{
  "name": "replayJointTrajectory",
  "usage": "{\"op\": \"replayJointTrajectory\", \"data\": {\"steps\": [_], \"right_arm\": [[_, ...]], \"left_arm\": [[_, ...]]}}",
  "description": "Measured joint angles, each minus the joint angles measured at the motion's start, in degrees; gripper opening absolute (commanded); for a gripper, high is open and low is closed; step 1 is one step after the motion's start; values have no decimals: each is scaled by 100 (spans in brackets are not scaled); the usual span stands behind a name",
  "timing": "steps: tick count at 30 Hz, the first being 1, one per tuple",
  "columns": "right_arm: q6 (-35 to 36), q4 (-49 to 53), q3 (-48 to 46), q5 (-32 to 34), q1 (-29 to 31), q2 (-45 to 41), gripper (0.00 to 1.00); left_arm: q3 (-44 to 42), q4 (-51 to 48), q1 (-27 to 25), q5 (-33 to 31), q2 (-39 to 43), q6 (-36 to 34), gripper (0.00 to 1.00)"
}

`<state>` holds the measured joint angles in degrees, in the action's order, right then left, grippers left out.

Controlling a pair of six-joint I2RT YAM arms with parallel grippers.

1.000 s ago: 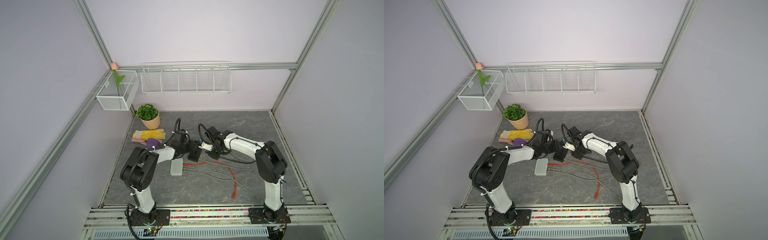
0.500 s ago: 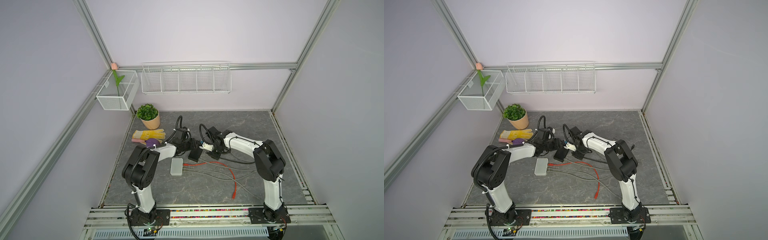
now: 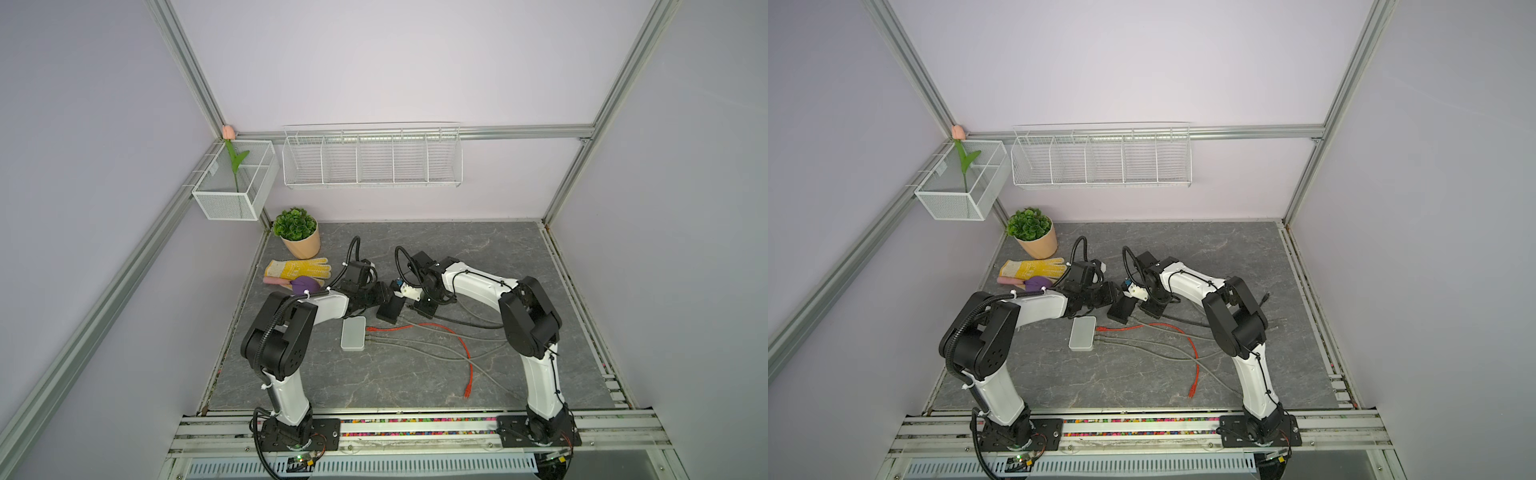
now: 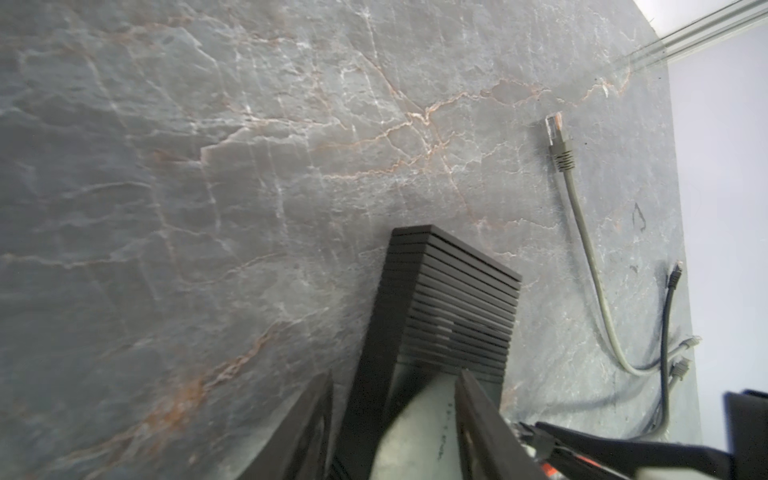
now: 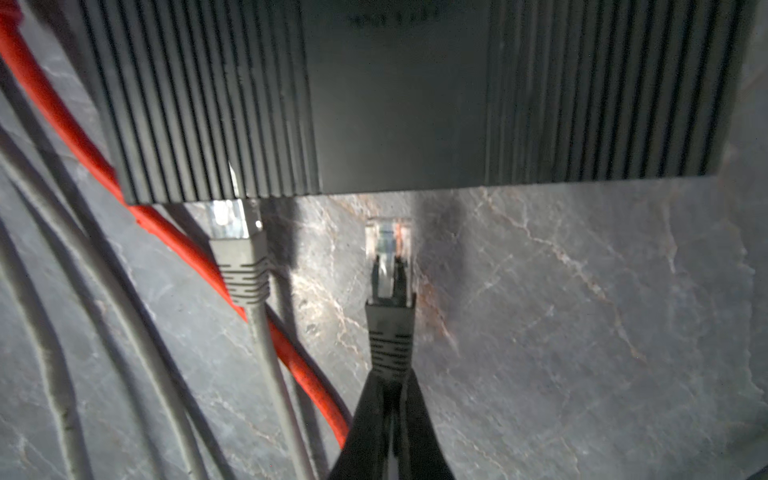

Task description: Insert the plug into the switch port

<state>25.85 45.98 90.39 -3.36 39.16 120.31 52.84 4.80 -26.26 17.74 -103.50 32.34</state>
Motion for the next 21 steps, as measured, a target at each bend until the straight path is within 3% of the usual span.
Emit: {"op": "replayJointTrajectory", "data": {"steps": [21], "right_arm": [[-35,44,157,-208,76,232,7]], "left_arm": [[-299,286,0,184,0,20,45]]}}
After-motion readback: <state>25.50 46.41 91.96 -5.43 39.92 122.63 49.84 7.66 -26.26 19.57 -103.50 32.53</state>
